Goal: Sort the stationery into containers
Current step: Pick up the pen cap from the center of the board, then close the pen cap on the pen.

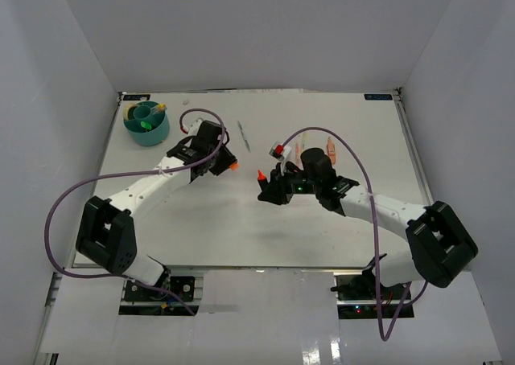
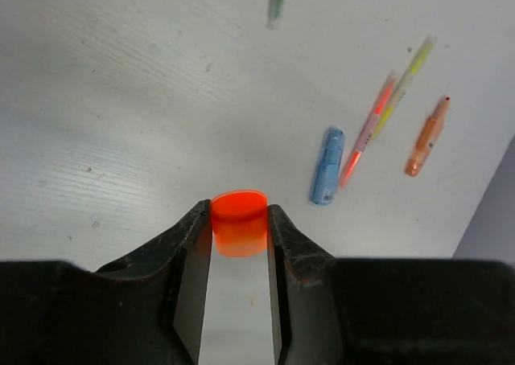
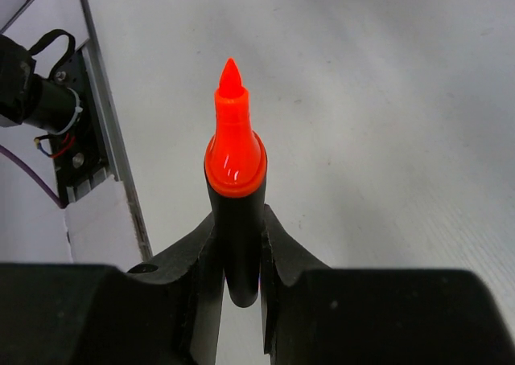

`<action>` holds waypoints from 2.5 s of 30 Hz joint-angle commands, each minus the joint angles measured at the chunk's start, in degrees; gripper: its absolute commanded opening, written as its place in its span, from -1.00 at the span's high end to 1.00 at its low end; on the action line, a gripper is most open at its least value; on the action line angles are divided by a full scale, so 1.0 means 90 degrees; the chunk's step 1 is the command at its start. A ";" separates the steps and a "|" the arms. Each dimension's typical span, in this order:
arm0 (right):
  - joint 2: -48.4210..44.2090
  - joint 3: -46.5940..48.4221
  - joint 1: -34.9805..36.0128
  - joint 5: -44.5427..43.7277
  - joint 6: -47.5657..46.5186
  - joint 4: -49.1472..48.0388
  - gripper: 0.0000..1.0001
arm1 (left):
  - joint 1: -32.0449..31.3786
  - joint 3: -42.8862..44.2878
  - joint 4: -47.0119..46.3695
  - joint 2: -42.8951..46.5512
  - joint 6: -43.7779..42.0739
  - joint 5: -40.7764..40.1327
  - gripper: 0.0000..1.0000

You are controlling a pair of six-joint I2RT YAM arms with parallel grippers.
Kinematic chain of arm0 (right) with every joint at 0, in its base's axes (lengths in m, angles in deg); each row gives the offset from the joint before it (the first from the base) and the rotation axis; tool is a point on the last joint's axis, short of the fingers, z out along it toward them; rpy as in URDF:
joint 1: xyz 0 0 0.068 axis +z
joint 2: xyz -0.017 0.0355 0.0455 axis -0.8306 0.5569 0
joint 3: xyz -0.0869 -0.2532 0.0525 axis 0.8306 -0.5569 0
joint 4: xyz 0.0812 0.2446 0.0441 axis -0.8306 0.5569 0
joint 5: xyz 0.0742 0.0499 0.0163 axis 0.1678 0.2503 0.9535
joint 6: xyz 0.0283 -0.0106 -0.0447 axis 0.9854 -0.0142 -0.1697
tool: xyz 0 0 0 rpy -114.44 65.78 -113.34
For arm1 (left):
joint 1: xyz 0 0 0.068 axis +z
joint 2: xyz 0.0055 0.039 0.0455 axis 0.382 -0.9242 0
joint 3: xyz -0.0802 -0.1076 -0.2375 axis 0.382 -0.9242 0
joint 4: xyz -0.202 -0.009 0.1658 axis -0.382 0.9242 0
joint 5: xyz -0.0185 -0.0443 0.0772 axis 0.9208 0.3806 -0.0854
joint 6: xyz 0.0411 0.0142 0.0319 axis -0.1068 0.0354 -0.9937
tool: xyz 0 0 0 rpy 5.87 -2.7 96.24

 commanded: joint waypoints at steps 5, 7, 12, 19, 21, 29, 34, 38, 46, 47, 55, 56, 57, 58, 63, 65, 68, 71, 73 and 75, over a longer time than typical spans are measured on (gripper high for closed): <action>0.0869 0.0670 0.0486 0.0183 0.0676 -0.0573 0.85 | 0.0022 -0.0250 -0.1009 0.0926 -0.0939 0.0234 0.40; 0.1104 0.0874 0.0545 0.0144 0.0763 -0.0564 0.85 | 0.0022 -0.0339 -0.1273 0.1073 -0.1153 0.0332 0.40; 0.1387 0.1158 0.0574 0.0095 0.0871 -0.0612 0.85 | 0.0022 -0.0602 -0.1616 0.1512 -0.1456 0.0488 0.40; 0.1505 0.1403 0.0584 0.0007 0.0959 -0.0700 0.85 | 0.0013 -0.0866 -0.1910 0.1816 -0.1749 0.0742 0.42; 0.1515 0.1422 0.0584 -0.0052 0.0950 -0.0700 0.85 | 0.0013 -0.0905 -0.1919 0.1855 -0.1789 0.0761 0.42; 0.1602 0.1530 0.0574 -0.0100 0.0960 -0.0681 0.84 | -0.0046 -0.0925 -0.1978 0.1982 -0.2013 0.0781 0.44; 0.1641 0.1627 0.0574 -0.0110 0.0950 -0.0681 0.85 | -0.0104 -0.0944 -0.1988 0.1992 -0.2052 0.0742 0.45; 0.1671 0.1735 0.0574 -0.0130 0.0950 -0.0642 0.85 | -0.0163 -0.0944 -0.2007 0.1972 -0.2111 0.0713 0.46; 0.1759 0.1881 0.0565 -0.0188 0.0969 -0.0573 0.85 | -0.0241 -0.0945 -0.2066 0.2021 -0.2257 0.0625 0.47; 0.1768 0.1891 0.0555 -0.0188 0.0979 -0.0573 0.85 | -0.0241 -0.0944 -0.2085 0.2012 -0.2258 0.0625 0.47; 0.1729 0.1852 0.0526 -0.0179 0.0969 -0.0554 0.85 | -0.0261 -0.0945 -0.2095 0.2109 -0.2433 0.0459 0.48; 0.1729 0.1843 0.0526 -0.0179 0.0969 -0.0554 0.85 | -0.0261 -0.0944 -0.2105 0.2099 -0.2462 0.0469 0.48; 0.1720 0.1813 0.0526 -0.0188 0.0969 -0.0554 0.85 | -0.0261 -0.0935 -0.2115 0.2109 -0.2472 0.0488 0.48; 0.1720 0.1813 0.0516 -0.0188 0.0979 -0.0544 0.85 | -0.0261 -0.0954 -0.2105 0.2109 -0.2492 0.0459 0.48; 0.1690 0.1764 0.0516 -0.0208 0.0960 -0.0534 0.85 | -0.0261 -0.0945 -0.2105 0.2138 -0.2599 0.0390 0.48; 0.1671 0.1755 0.0506 -0.0227 0.0959 -0.0544 0.85 | -0.0261 -0.0935 -0.2105 0.2138 -0.2599 0.0429 0.48; 0.1651 0.1793 0.0477 -0.0218 0.0950 -0.0544 0.85 | -0.0261 -0.0954 -0.2105 0.2129 -0.2648 0.0478 0.48; 0.1661 0.1842 0.0477 -0.0198 0.0959 -0.0544 0.84 | -0.0261 -0.0974 -0.2124 0.2109 -0.2668 0.0547 0.49; 0.1661 0.1852 0.0457 -0.0217 0.0950 -0.0544 0.85 | -0.0261 -0.0993 -0.2154 0.2099 -0.2658 0.0615 0.48; 0.1661 0.1862 0.0428 -0.0208 0.0940 -0.0544 0.85 | -0.0261 -0.1022 -0.2163 0.2090 -0.2658 0.0703 0.48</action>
